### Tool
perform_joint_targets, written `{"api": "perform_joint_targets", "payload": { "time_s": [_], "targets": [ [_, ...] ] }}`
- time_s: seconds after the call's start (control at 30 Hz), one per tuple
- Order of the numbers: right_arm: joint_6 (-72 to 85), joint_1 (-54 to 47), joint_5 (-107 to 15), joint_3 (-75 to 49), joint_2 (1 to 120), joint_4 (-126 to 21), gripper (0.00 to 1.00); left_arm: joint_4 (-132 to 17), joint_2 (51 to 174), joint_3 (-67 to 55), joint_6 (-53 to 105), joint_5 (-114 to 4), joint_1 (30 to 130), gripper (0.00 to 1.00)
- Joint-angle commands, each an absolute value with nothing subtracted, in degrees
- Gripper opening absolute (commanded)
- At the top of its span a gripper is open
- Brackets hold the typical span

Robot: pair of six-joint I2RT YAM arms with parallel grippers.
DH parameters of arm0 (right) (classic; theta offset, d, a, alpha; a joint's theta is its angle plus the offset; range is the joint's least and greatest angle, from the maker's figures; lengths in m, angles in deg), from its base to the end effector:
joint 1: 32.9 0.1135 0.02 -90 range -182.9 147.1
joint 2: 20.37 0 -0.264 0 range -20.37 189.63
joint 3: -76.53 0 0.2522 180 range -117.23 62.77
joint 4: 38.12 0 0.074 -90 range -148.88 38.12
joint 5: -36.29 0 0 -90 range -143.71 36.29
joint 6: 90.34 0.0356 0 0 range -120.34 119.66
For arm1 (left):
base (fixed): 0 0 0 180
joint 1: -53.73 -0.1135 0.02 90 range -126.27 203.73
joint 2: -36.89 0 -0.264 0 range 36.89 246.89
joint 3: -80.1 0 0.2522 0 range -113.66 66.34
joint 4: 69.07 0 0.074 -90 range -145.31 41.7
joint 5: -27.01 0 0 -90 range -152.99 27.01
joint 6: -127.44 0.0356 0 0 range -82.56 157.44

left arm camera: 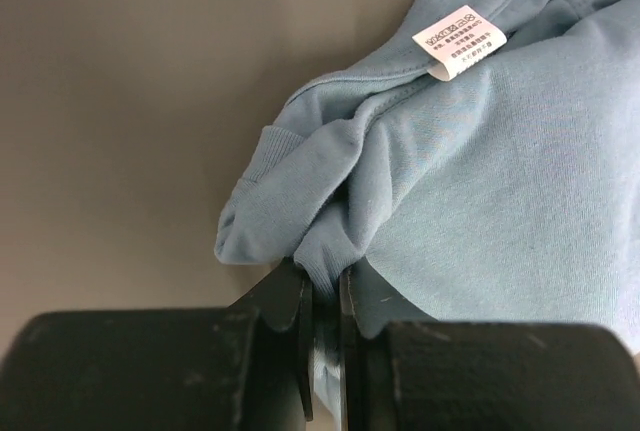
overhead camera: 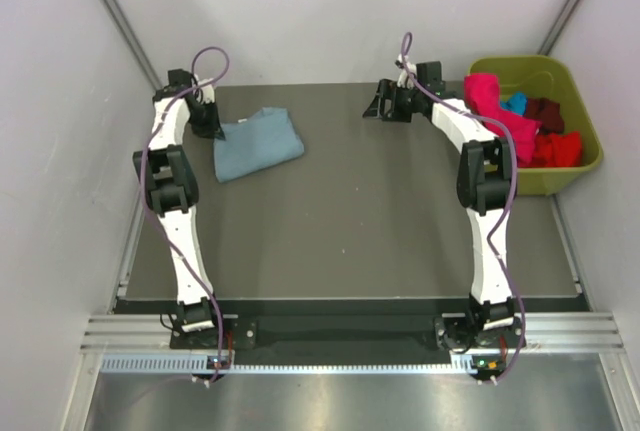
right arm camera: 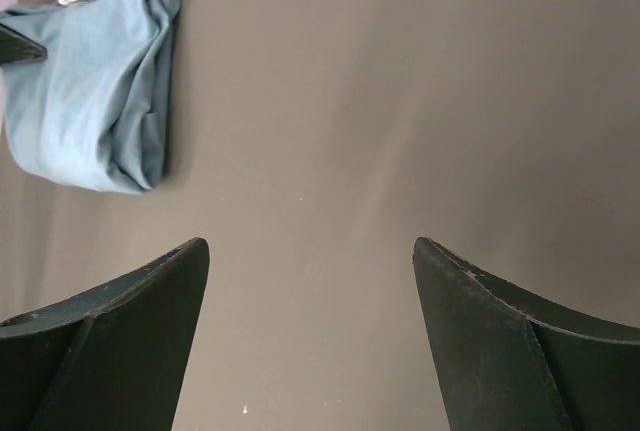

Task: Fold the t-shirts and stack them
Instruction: Neatly place the folded tshirt to the corner

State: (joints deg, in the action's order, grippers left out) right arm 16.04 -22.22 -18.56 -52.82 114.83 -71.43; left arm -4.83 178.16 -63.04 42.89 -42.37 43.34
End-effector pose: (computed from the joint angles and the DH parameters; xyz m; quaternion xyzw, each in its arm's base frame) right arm 0.5250 0.1199 0.2087 -0.0866 0.8664 0.3609 0.3341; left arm 0.5214 0.0829 0.1918 0.0015 0.9563 -0.1398 0.2566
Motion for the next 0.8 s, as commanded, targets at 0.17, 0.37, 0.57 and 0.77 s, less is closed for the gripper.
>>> {"api": "perform_joint_targets", "payload": {
  "time_s": [0.17, 0.37, 0.57, 0.77],
  "targets": [
    [13.37, -22.88, -19.52, -52.9, 108.84, -70.95, 0.84, -4.32, 173.03, -68.04, 45.61, -56.12, 40.47, 0.0],
    [13.28, -23.05, -19.52, -52.37, 108.22, -71.12, 0.84, -6.34, 173.91, -70.86, 45.97, -66.84, 39.41, 0.0],
    [13.11, -23.23, -19.7, -51.58, 107.52, -71.21, 0.84, -10.47, 174.96, -71.3, 48.34, -75.45, 39.23, 0.0],
    [12.67, -23.05, -19.88, -50.61, 106.72, -71.3, 0.85, -16.01, 176.72, -71.47, 50.27, -81.53, 39.06, 0.0]
  ]
}}
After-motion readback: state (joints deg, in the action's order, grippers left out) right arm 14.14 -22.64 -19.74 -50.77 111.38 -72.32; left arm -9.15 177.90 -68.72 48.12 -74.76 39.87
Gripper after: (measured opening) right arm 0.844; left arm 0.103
